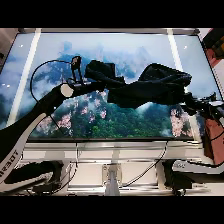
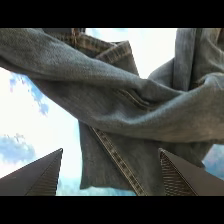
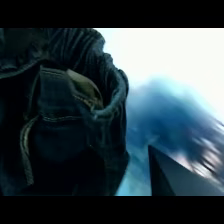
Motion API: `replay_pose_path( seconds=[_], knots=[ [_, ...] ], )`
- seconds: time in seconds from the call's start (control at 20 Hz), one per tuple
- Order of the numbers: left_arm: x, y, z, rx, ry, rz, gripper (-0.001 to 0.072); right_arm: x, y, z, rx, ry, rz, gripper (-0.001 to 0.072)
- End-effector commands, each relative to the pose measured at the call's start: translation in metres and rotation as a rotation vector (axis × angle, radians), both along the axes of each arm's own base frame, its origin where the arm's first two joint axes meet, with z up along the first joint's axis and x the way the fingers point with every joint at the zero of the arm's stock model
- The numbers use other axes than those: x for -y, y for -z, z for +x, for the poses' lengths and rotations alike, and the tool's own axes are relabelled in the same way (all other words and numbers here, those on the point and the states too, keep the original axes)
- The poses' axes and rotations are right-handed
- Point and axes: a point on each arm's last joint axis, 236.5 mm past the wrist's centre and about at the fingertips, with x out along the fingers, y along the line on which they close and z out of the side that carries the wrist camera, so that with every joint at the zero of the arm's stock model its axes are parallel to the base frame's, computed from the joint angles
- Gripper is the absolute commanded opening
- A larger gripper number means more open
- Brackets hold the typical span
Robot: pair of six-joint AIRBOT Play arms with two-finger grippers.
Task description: Fold the clothes and pants, and hang the long-sleeved shirts on hangers.
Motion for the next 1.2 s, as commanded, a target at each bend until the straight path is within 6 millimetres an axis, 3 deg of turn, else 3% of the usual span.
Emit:
replay_pose_path(
  seconds=[0.0, 0.05, 0.1, 0.3, 0.55, 0.7, 0.9, 1.05, 1.15],
  knots=[
    [-0.003, 0.007, 0.010, 0.017, -0.027, 0.008, 0.0707, -0.002, 0.001, 0.018, 0.037, 0.033, -0.042, 0.0202],
    [-0.003, 0.015, 0.010, 0.004, -0.028, 0.014, 0.0707, -0.004, 0.001, 0.021, 0.044, 0.031, -0.054, 0.0069],
    [-0.003, 0.024, 0.011, -0.013, -0.028, 0.021, 0.0707, -0.004, 0.000, 0.023, 0.049, 0.030, -0.061, 0.0038],
    [0.003, 0.050, 0.012, -0.101, -0.075, -0.040, 0.0707, -0.002, -0.015, 0.023, 0.071, 0.003, -0.101, 0.0038],
    [0.017, 0.078, 0.007, -0.225, -0.133, -0.135, 0.0698, 0.009, -0.067, 0.021, 0.147, -0.073, -0.269, 0.0038],
    [0.025, 0.100, 0.000, -0.306, -0.137, -0.157, 0.0697, 0.013, -0.088, 0.019, 0.173, -0.101, -0.339, 0.0038],
    [0.046, 0.119, -0.019, -0.400, -0.011, -0.135, 0.0696, 0.009, -0.091, 0.017, 0.174, -0.113, -0.334, 0.0038],
    [0.058, 0.122, -0.011, -0.426, -0.013, -0.174, 0.0689, 0.007, -0.090, 0.016, 0.169, -0.119, -0.326, 0.0038],
    [0.067, 0.123, -0.007, -0.426, -0.004, -0.182, 0.0597, 0.007, -0.090, 0.016, 0.168, -0.120, -0.326, 0.0038]
  ],
)
